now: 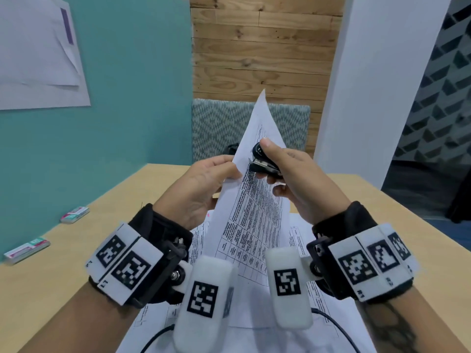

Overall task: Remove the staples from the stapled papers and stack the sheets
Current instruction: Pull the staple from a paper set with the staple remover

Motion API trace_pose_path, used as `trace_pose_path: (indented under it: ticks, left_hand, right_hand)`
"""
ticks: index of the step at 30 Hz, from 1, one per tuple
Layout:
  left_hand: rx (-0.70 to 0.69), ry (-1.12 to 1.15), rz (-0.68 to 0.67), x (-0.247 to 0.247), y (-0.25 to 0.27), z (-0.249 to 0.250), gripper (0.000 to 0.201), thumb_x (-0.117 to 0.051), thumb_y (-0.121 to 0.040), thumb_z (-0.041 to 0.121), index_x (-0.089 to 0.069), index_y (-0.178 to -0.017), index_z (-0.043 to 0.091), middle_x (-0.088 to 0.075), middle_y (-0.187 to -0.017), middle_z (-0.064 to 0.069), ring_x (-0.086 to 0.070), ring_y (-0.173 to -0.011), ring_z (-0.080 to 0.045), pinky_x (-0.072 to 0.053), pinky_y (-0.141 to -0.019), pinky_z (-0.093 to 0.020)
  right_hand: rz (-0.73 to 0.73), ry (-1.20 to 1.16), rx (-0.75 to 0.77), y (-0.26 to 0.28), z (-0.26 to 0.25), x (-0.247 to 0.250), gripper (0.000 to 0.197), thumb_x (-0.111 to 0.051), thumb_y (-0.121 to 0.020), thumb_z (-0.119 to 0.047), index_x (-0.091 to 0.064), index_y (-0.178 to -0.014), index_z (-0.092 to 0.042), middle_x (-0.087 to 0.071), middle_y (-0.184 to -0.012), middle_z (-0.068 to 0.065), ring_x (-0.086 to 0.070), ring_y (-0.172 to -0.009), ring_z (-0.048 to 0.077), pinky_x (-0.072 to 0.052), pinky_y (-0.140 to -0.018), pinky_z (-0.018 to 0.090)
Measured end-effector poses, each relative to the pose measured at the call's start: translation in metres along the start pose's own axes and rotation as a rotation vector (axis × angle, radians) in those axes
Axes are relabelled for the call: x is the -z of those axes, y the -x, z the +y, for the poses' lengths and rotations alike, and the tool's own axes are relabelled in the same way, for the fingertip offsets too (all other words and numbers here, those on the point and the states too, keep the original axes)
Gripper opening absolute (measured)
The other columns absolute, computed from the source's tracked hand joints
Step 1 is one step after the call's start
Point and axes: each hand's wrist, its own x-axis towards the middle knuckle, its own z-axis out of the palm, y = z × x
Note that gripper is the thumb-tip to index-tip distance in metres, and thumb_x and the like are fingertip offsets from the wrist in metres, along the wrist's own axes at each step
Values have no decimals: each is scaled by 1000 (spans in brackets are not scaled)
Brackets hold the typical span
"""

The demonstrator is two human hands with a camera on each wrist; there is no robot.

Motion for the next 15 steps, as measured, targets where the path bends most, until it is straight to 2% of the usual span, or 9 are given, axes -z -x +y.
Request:
trace_pose_path:
  ticks: [2, 6, 10, 13, 15]
  left_hand:
    - [-23, 17, 24, -2, 1, 0, 13, -54, -88, 7, -64, -81, 12, -62, -77, -9, -54, -64, -19, -46, -68, -31]
    - [-51, 90, 71, -3, 1, -2, 14, -57, -88, 13, -65, -77, 10, -64, -76, -11, -56, -66, -23, -46, -76, -36]
    - [-42, 110, 62, -5, 1, -2, 13, -56, -89, 16, -66, -82, 9, -63, -82, -12, -56, -72, -24, -48, -79, -38]
    - [-28, 107, 58, -5, 2, 0, 13, -57, -89, 17, -66, -86, 8, -62, -90, -14, -55, -79, -26, -46, -89, -47]
    - [-32, 94, 55, -5, 3, 0, 14, -56, -89, 18, -66, -86, 8, -62, -90, -14, -56, -79, -26, -47, -86, -45]
  right_hand:
    - [-5, -2, 1, 0, 1, -1, 36, -48, -94, -43, -59, -97, -8, -56, -70, 3, -42, -54, 7, -31, -44, 15]
    - [3, 18, 29, 1, -1, -2, 35, -49, -93, -42, -56, -90, -8, -55, -70, 5, -41, -53, 8, -32, -44, 14]
    - [109, 110, 104, 0, 2, -3, 36, -54, -89, -44, -49, -71, -14, -59, -74, 4, -47, -60, 9, -34, -58, 25]
    - [136, 134, 118, 0, 4, -2, 35, -57, -87, -46, -47, -69, -18, -61, -79, 2, -51, -66, 10, -33, -61, 26]
    - [138, 149, 121, 0, 5, -1, 35, -59, -85, -47, -48, -69, -18, -62, -80, 2, -49, -66, 10, -33, -62, 26]
